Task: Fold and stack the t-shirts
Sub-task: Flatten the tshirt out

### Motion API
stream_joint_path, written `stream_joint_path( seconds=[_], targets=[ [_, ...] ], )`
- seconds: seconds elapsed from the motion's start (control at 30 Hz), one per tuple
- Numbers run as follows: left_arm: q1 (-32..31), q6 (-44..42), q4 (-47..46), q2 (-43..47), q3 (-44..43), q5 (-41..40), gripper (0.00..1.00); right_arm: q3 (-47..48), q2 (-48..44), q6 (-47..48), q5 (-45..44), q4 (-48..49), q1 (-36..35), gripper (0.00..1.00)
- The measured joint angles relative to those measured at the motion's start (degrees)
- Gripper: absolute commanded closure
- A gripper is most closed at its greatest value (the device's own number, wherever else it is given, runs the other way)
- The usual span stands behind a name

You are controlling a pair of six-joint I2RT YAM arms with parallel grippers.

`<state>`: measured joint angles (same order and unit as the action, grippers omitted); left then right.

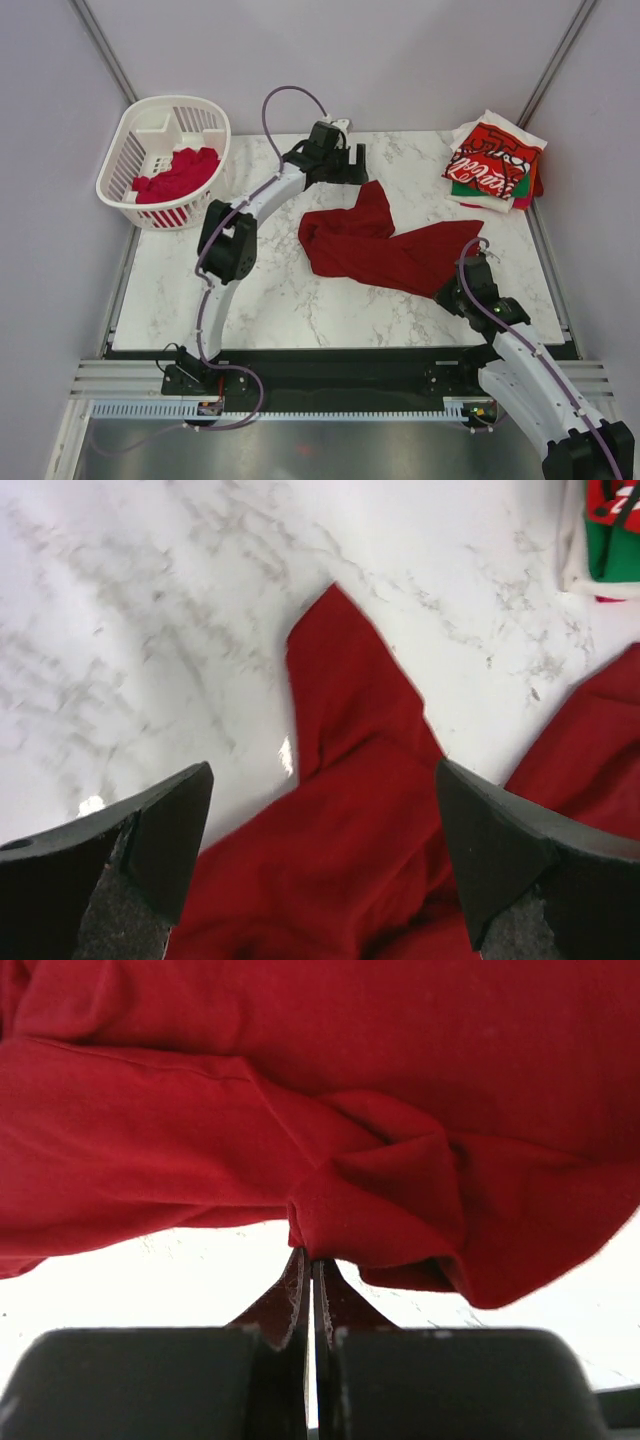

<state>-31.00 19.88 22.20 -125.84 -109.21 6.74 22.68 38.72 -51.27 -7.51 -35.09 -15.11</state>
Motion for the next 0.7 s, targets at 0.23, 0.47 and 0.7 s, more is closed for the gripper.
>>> stream_joint_path(
  seconds=[0.23,0.47,0.7],
  targets=[
    [-0.7,0.0,0.0,-20.0,-25.1,7.0,0.00,-3.3,0.9,1.4,1.0,4.4,0.0,1.00],
    [-0.7,3.3,-0.3,-27.5,-30.3,9.1,0.00,-3.7,2.4,2.5,1.5,6.3,0.0,1.00],
    [-0.4,8.0,-3.7,-29.6,-30.4,12.8,0.18,-3.7,4.3,3.3,1.7,7.6,0.0,1.00]
  ],
)
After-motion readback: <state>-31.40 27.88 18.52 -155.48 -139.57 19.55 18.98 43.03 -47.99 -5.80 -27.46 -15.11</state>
